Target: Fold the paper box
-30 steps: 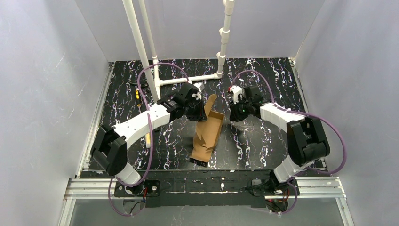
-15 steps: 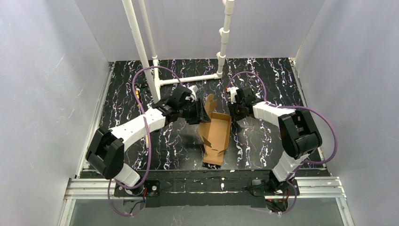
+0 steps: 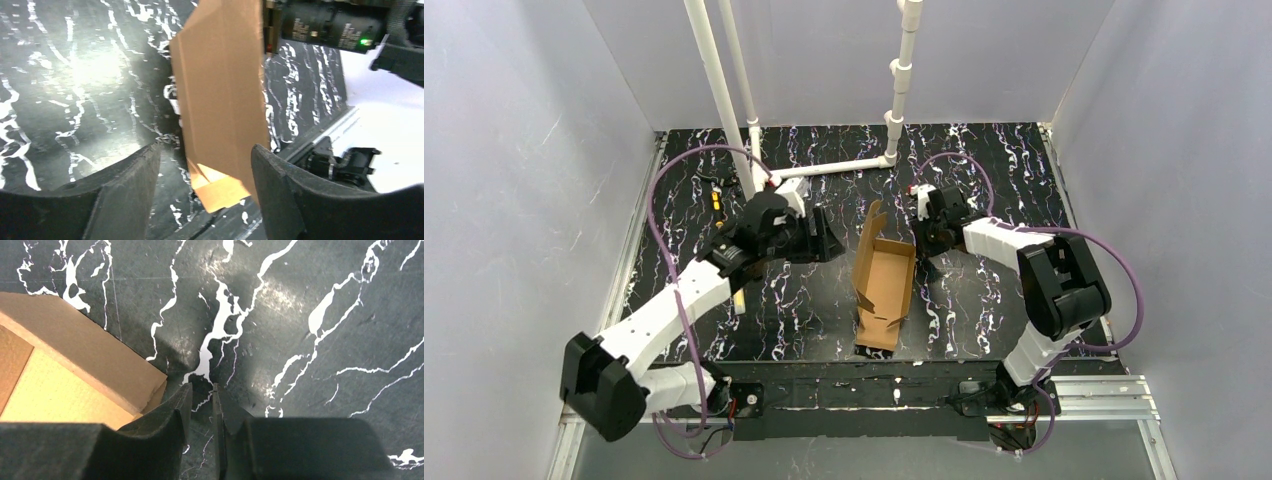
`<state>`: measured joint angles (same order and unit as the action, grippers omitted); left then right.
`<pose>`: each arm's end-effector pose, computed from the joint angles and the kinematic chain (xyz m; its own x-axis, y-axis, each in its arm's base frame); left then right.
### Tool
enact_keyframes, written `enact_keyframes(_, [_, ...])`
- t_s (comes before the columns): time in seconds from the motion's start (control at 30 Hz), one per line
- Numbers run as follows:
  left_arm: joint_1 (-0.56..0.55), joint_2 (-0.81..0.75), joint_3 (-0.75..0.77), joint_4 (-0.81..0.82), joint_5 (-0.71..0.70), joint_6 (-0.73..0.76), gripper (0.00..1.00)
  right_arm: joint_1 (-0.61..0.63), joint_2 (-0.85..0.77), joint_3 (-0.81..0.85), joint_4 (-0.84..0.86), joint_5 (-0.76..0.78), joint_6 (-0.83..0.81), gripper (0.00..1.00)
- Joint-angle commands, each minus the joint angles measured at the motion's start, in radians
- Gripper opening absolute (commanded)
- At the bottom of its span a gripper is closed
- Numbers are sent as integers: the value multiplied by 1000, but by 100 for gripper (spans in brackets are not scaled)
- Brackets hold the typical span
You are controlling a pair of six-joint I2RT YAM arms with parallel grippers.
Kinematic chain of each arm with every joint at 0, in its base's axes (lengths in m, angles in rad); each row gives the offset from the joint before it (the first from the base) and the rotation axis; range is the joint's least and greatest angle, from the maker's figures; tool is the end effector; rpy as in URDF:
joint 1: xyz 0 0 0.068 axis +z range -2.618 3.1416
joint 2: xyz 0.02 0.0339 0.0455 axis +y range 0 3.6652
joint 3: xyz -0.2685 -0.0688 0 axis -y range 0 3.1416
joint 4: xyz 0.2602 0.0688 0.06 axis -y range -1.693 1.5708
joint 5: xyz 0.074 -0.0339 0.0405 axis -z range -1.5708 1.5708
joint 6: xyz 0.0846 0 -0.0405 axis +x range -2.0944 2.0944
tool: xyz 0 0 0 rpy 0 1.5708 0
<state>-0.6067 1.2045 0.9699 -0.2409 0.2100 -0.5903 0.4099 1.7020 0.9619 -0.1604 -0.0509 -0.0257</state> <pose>0.2612 -0.2028 0.2903 -0.7076 -0.1716 -0.6855 0.3804 0.7250 -0.5741 0.3525 0.1578 0.1243 -0.7075 -0.3354 -0.6220 -0.4453 0.8951 0.0239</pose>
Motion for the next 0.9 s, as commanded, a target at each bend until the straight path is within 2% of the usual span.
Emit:
enact_keyframes(0.0, [32,-101,-131,47,-114,4,58,-26,-61,-30,30,-20,71,30])
enact_keyframes(0.1, [41,-53,-174,102,-86,-47,37,-35,-69,-46,36,-31,106,30])
enact_keyframes(0.23, [41,90,-156,181,-25,-80,22,-36,-78,-64,42,-32,153,29])
enact_keyframes(0.5, [6,296,-46,206,-55,-68,15,-33,-82,-87,65,-74,225,28])
enact_keyframes(0.87, [-41,646,138,267,-35,-58,7,40,8,8,22,-27,240,24])
